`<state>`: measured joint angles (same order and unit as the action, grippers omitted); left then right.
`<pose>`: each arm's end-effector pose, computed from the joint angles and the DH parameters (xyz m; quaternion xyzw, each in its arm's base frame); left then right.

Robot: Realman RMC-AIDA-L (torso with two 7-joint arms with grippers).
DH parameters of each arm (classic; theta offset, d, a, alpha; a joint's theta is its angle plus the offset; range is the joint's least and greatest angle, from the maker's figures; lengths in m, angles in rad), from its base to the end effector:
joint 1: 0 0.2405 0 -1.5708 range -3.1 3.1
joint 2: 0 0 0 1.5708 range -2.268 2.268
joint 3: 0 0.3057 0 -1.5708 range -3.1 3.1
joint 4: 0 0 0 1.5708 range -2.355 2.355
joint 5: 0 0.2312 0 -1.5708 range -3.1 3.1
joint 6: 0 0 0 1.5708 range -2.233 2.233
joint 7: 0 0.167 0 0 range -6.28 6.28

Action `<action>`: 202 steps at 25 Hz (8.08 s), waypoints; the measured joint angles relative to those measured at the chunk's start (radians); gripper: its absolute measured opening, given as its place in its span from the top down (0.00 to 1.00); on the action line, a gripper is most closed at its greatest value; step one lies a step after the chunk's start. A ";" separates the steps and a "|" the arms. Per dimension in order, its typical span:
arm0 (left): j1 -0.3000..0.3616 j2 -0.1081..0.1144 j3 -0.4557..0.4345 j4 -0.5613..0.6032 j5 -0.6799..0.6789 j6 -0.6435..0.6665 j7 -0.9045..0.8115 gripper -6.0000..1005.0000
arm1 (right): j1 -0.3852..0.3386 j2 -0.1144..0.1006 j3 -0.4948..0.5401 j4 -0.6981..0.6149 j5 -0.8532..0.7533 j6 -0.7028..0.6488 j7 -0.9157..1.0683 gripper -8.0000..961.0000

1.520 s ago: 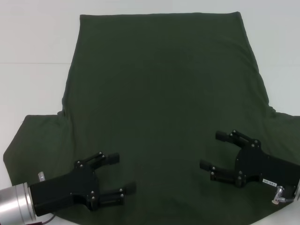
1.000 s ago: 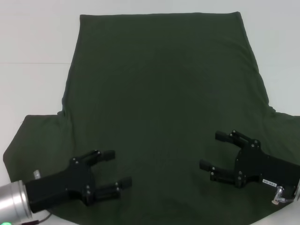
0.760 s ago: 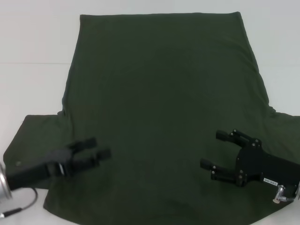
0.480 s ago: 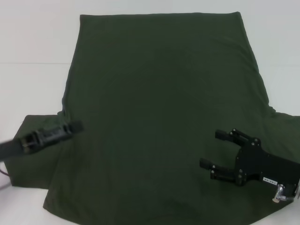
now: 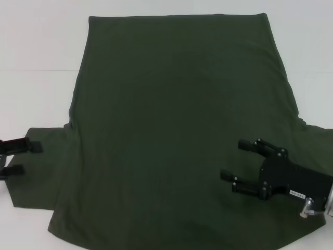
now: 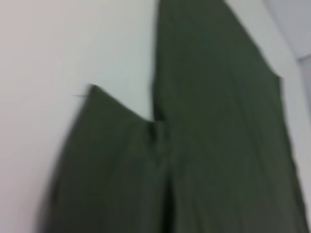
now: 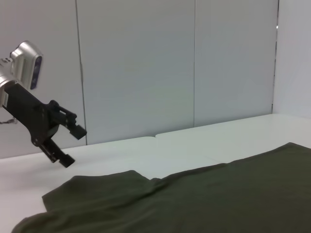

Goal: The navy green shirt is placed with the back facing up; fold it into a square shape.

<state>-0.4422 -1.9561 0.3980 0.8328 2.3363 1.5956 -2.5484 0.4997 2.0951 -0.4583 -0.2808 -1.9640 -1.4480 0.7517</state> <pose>-0.4056 0.3535 0.0698 -0.6344 -0.7259 -0.2115 0.1605 0.3354 0.3439 -0.0943 -0.9182 0.1304 0.2863 0.2408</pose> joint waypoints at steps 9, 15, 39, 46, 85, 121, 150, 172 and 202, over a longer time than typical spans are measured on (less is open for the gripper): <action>-0.032 0.020 -0.002 -0.031 0.145 -0.115 -0.079 0.07 | 0.032 0.004 -0.009 0.009 -0.005 0.040 0.000 0.04; -0.047 0.026 -0.024 -0.033 0.201 -0.132 -0.101 0.07 | 0.035 0.003 -0.010 0.011 -0.002 0.040 0.001 0.04; -0.054 0.030 -0.025 -0.086 0.247 -0.156 -0.109 0.12 | 0.027 0.003 -0.010 0.023 -0.006 0.020 0.017 0.04; -0.058 0.032 -0.025 -0.104 0.247 -0.155 -0.115 0.14 | 0.026 0.003 -0.010 0.025 -0.006 0.017 0.017 0.04; -0.076 0.045 -0.025 -0.111 0.297 -0.151 -0.130 0.21 | 0.026 0.003 -0.010 0.028 -0.006 0.003 0.017 0.04; -0.125 0.044 -0.012 -0.177 0.296 -0.166 -0.125 0.26 | 0.025 0.003 -0.009 0.033 -0.006 0.000 0.016 0.04; -0.141 0.043 0.068 -0.152 0.288 -0.194 -0.090 0.96 | 0.016 0.002 -0.010 0.027 -0.001 -0.030 0.015 0.04; -0.143 0.074 0.058 0.001 0.289 -0.137 -0.067 0.93 | 0.012 0.002 -0.005 0.033 0.001 -0.036 0.017 0.04; -0.248 -0.090 0.197 -0.014 0.129 -0.122 -0.034 0.88 | 0.002 0.003 -0.003 0.037 0.001 -0.037 0.017 0.04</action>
<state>-0.6899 -2.0458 0.5948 0.8190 2.4658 1.4734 -2.5828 0.5015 2.0984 -0.4608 -0.2438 -1.9635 -1.4846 0.7685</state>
